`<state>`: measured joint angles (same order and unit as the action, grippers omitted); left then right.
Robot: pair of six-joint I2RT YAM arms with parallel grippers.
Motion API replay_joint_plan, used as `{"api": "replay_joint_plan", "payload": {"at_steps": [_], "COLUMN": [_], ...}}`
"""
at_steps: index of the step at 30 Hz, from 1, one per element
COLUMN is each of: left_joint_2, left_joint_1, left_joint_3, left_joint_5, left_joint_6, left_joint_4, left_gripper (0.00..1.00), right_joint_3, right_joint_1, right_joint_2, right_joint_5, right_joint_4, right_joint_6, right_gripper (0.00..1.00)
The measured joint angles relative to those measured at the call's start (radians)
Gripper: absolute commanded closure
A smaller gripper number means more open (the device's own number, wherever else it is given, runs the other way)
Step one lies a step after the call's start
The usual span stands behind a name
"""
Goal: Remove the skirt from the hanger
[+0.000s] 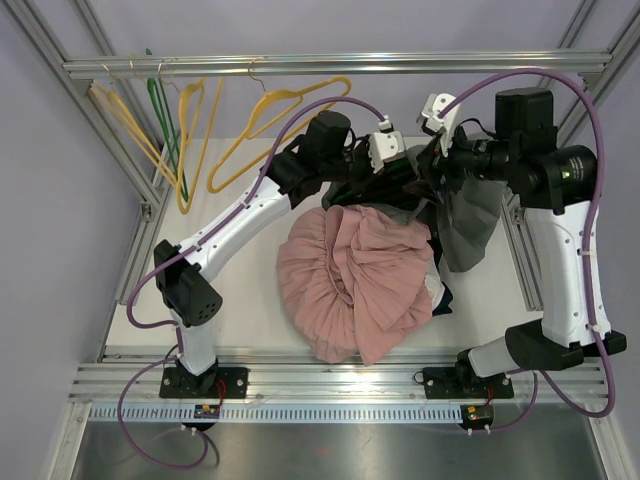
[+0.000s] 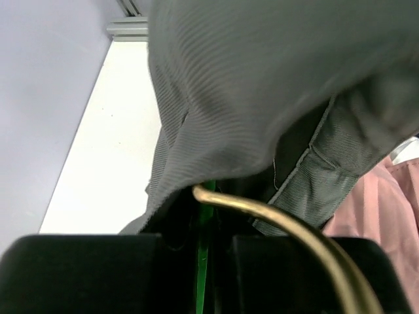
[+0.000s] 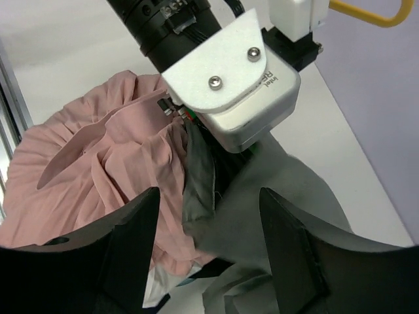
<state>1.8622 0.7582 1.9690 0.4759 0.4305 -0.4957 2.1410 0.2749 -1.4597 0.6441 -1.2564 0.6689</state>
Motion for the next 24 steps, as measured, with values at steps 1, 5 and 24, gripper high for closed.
{"api": "replay_joint_plan", "payload": {"at_steps": [1, 5, 24], "left_joint_2": [0.000, 0.000, -0.029], "left_joint_1": [0.000, 0.003, 0.000], "left_joint_3": [0.000, 0.000, -0.033], "left_joint_5": [0.000, 0.001, 0.035], "left_joint_6": [0.008, 0.035, 0.122], "left_joint_4": [0.000, -0.003, -0.013], "left_gripper": [1.00, 1.00, 1.00], "right_joint_3": [0.016, 0.049, -0.090], "right_joint_1": [-0.001, -0.022, -0.277], "right_joint_2": [0.000, 0.010, 0.021], "right_joint_5": [0.000, -0.009, 0.077], "right_joint_4": [-0.019, -0.061, -0.090], "right_joint_6": [0.023, 0.110, 0.867], "right_gripper": [0.30, 0.29, 0.34]}}
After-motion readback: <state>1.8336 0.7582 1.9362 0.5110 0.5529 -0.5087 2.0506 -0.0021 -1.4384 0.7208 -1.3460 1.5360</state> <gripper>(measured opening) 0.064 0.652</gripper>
